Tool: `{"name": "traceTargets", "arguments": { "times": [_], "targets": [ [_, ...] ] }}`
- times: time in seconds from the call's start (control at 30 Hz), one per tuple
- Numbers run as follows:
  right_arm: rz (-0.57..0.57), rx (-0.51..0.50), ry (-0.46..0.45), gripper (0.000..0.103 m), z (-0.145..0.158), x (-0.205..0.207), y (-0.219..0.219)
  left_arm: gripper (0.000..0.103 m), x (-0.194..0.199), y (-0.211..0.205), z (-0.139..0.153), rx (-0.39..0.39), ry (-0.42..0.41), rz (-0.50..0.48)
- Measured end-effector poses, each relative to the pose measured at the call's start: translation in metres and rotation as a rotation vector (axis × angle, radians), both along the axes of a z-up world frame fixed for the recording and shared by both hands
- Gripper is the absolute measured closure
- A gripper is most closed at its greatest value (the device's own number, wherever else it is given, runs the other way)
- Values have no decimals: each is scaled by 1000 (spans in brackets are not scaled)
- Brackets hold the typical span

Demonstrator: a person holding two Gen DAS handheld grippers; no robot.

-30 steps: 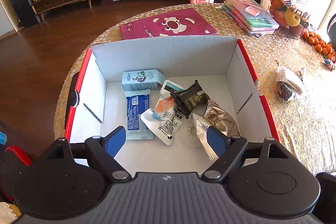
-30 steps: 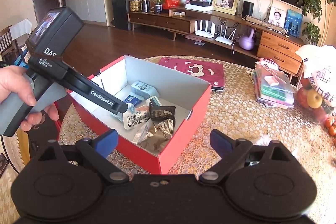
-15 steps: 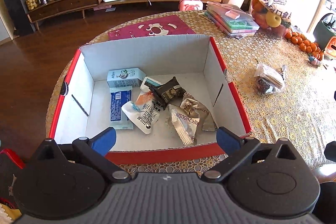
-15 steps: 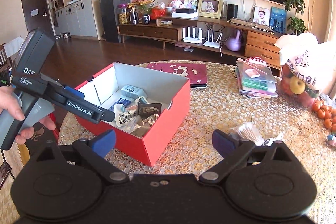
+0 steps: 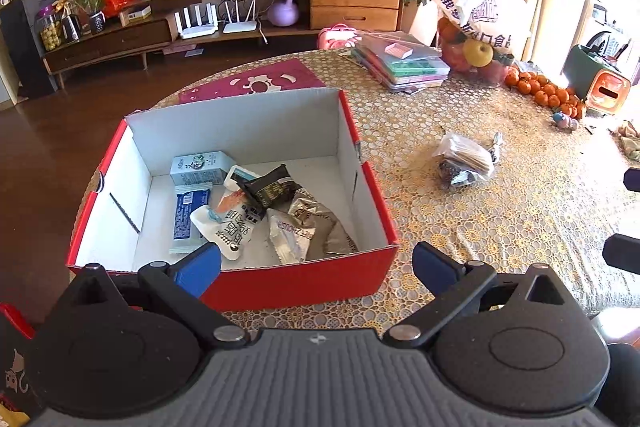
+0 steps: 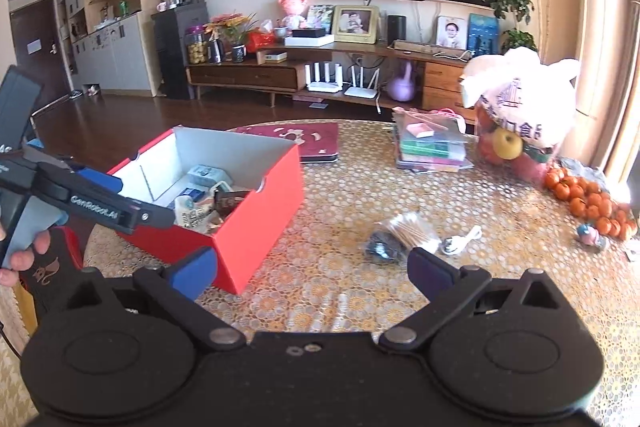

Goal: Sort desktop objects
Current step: 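Move both open tools away from the box toward the items on the table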

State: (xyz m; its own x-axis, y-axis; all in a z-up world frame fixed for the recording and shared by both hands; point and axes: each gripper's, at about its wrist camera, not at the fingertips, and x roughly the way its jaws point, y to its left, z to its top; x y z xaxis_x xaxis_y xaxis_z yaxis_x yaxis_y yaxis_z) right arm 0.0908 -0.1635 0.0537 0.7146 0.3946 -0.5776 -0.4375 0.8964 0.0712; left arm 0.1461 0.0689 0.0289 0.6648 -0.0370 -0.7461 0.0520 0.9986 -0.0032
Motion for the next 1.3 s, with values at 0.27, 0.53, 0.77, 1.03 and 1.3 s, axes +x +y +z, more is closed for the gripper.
{"name": "traceTargets", "arguments": {
  "times": [0.27, 0.53, 0.77, 1.03, 1.3],
  "targets": [
    [-61, 2, -20, 1, -3, -2, -32, 1, -14, -39, 8, -31, -59, -83],
    [-116, 12, -25, 1, -8, 2, -61, 1, -12, -76, 0, -62, -53, -154],
    [-151, 13, -18, 2, -15, 10, -80, 1, -5, -105, -9, -74, -57, -203],
    [-175, 23, -8, 3, -25, 31, -95, 1, 14, -126, -21, -97, -79, -198],
    [-196, 22, 26, 6, -42, 62, -104, 1, 40, -140, -41, -105, -87, -181]
  ]
}}
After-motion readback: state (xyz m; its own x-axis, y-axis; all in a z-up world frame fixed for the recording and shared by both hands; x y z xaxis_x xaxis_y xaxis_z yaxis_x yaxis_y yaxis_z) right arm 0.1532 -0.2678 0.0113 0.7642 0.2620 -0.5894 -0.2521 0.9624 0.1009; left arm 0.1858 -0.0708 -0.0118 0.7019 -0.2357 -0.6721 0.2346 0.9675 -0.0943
